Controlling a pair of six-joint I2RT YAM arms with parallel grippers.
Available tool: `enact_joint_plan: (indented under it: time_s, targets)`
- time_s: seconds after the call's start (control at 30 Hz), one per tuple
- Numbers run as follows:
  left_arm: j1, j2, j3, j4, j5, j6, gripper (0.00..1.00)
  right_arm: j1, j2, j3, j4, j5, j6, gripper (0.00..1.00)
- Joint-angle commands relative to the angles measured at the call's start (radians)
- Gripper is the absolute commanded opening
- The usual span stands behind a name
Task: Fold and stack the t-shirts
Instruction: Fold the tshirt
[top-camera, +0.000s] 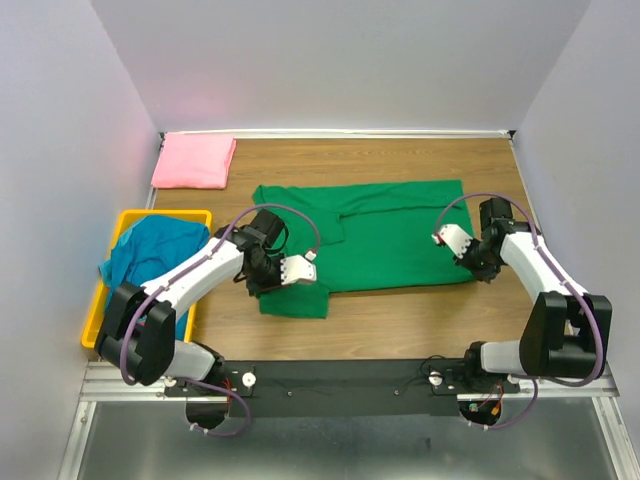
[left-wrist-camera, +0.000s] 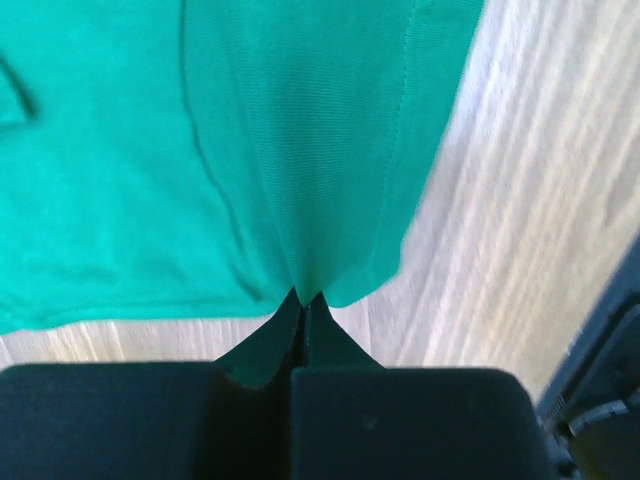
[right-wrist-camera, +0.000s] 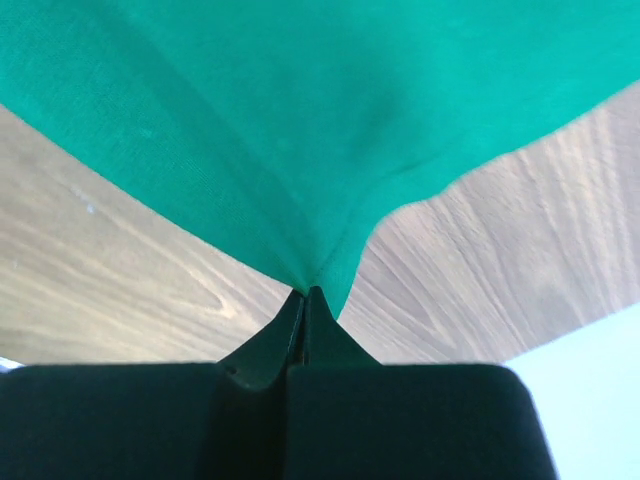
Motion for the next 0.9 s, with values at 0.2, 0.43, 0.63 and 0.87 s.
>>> enact_joint_plan:
  time_s: [0.2, 0.43, 0.63, 0.87]
  targets:
    - [0.145, 0.102, 0.278, -0.144, 0.036, 0.090, 0.00, -0.037, 0.123, 0.215, -0.091, -0.037, -0.054, 0.01]
    - [0.183, 0.253, 0.418, -0.131, 0.019, 0.108, 0.00, -0.037, 0.261, 0.341, -0.092, -0.043, -0.077, 0.01]
    - [0.204, 0.368, 0.530, -0.122, -0.001, 0.133, 0.00, -0.037, 0.366, 0.442, -0.089, -0.051, -0.091, 0.00]
    - [0.220, 0.457, 0.614, -0.116, -0.019, 0.151, 0.00, -0.037, 0.459, 0.546, -0.088, -0.066, -0.089, 0.00]
